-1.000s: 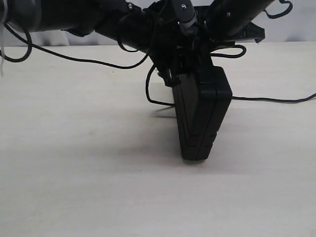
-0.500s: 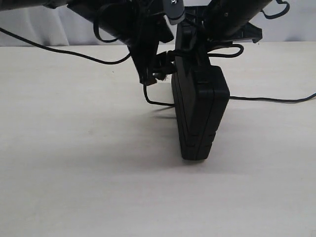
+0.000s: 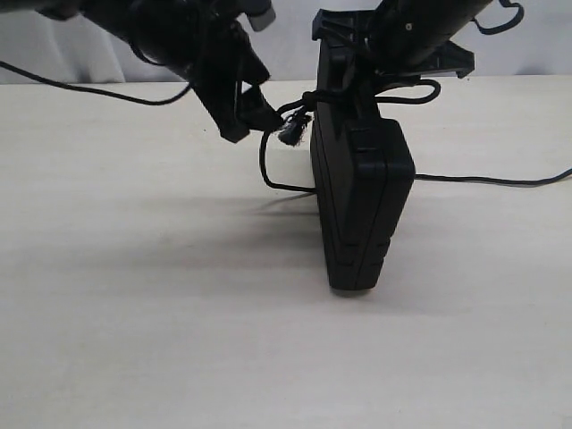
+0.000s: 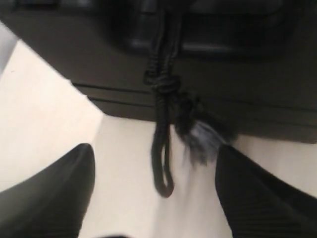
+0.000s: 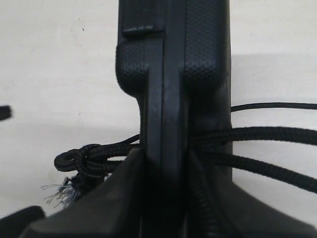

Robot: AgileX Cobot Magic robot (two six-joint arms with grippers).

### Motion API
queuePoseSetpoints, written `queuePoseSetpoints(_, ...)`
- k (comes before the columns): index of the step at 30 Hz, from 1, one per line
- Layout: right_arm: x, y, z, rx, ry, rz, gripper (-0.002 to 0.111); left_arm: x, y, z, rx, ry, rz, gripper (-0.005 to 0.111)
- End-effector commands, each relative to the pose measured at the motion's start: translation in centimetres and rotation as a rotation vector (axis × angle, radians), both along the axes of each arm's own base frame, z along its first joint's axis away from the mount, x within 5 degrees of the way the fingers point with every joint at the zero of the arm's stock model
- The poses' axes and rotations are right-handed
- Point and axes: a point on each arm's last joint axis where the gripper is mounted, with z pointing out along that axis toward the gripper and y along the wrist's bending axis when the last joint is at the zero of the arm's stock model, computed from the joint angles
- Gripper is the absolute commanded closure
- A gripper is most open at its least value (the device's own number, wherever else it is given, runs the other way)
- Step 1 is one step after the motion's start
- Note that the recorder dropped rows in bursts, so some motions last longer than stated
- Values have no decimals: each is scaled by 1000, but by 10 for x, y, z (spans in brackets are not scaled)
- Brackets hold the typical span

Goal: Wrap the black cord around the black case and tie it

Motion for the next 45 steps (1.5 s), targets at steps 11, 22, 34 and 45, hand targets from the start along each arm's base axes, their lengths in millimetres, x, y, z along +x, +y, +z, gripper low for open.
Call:
queuePoseSetpoints(11,2,0,-12,-19,37,2,104,18,-17,-38,-132,20,6,74)
queuePoseSetpoints(22,2,1,-12,-18,45,2,104,10,-44,-49,-192,29,-41,107)
queuePoseSetpoints(34,2,1,-12,-18,44,3,104,-9,-60,-9,-225,-84,-66,107)
queuePoseSetpoints(45,2,1,-12,-13,47,2,104,-2,-55,-26,-132,-89,-51,65)
